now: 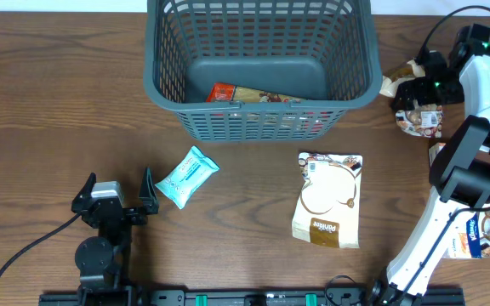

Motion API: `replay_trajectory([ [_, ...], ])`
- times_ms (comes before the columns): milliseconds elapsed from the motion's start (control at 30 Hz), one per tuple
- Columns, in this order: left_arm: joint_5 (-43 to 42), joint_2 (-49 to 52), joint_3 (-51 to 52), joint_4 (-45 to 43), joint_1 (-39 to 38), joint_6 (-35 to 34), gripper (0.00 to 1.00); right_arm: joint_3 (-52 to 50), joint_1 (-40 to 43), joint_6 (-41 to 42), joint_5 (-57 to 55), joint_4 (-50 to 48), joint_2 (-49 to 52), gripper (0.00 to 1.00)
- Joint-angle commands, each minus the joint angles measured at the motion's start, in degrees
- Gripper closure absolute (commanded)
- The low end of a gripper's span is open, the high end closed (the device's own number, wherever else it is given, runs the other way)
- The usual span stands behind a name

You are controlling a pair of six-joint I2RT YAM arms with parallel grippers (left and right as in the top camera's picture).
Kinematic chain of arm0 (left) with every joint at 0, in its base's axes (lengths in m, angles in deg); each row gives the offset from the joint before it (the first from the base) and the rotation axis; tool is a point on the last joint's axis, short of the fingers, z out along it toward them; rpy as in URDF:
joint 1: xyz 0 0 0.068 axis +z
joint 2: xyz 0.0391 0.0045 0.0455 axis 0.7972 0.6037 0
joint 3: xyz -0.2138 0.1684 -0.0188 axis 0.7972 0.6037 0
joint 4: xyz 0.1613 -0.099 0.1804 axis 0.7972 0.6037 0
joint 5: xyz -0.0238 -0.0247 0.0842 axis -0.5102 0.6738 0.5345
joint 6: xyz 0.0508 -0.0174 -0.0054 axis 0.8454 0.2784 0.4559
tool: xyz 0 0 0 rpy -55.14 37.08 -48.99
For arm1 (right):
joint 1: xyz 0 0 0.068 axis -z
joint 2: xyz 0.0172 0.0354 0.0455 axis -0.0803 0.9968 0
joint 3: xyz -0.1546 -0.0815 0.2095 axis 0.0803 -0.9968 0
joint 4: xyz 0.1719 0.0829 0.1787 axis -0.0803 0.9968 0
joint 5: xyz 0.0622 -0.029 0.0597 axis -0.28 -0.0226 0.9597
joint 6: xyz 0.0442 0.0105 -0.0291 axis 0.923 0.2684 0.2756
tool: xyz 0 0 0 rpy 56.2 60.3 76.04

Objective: Pack container
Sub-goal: 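Move the right gripper to the brown snack pouch at right, then close the right gripper on the brown snack pouch and lift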

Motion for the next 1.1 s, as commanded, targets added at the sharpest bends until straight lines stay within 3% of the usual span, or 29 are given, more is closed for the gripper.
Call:
replay_trajectory([
  [0,0.81,-0.31,0.9,2.16,-0.07,-0.07,0.01,0.04,-0.48,-0.11,-0.15,-0.5,0.48,0.01],
  [533,0.81,-0.31,0.9,2.16,-0.07,-0.07,0.01,-8.07,-0.55,0.28,-0.13,-2.86,0.48,0.05],
  [667,0.81,-0.31,0.87,2.01,-0.07,-0.07,0.01,-8.33,-0.55,0.26,-0.13,-2.95,0.48,0.14],
  [867,0.81,-0.31,0.87,1.55,-0.07,-0.09,0.01,-8.33,-0.55,0.28,-0.11,-2.95,0.48,0.43],
  [1067,0.81,-0.31,0.87,0.9,-0.07,-0.09,0.01,-8.33,-0.55,0.28,0.13,-2.91,0.48,0.53],
])
